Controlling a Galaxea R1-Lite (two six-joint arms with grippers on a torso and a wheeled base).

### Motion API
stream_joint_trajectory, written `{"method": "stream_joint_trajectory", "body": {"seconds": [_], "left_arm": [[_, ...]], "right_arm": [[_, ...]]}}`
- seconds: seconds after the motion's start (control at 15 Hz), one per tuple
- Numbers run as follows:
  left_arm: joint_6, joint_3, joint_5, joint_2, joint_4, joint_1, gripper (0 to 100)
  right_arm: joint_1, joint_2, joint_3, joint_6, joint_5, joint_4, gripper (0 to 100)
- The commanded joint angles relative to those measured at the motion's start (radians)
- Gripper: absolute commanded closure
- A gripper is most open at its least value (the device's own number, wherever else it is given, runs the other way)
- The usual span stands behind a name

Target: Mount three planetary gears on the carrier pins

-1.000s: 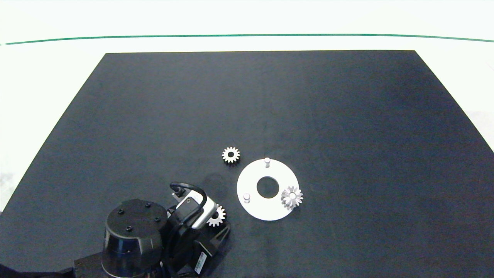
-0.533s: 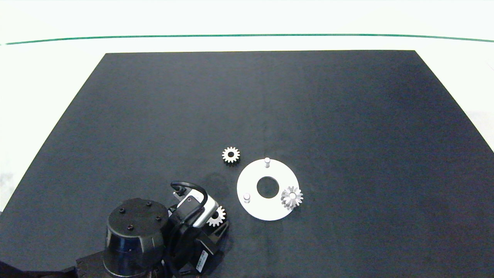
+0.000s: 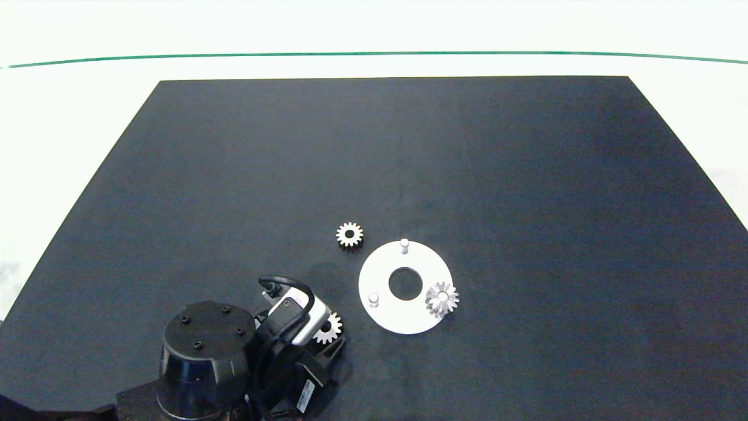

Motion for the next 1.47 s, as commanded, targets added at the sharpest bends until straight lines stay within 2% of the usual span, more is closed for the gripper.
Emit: {"method": "stream_joint_trajectory", "body": {"seconds": [0.07,0.53,0.8,1.07,1.27,1.47], "left_arm": [[0.003,0.005,0.001,0.0,-0.004,-0.001,77],[0.003,-0.001,0.003,-0.038,-0.002,-0.001,90],[0.013,-0.014,0.003,-0.112,0.016,0.004,90],[0.03,-0.046,0.003,-0.115,0.022,0.015,90],[0.046,-0.093,0.003,-0.125,0.074,0.002,90],[0.046,-0.124,0.003,-0.144,0.145,-0.068,90]], "right_arm": [[0.001,0.003,-0.002,-0.002,-0.003,0.002,0],[-0.001,0.003,-0.006,-0.002,-0.003,0.004,0],[-0.001,0.003,-0.006,-0.003,-0.003,0.005,0],[-0.001,0.003,-0.006,-0.006,-0.003,0.011,0],[-0.003,0.004,-0.008,-0.013,-0.003,0.016,0],[-0.003,0.006,-0.006,-0.013,-0.001,0.019,0]]}}
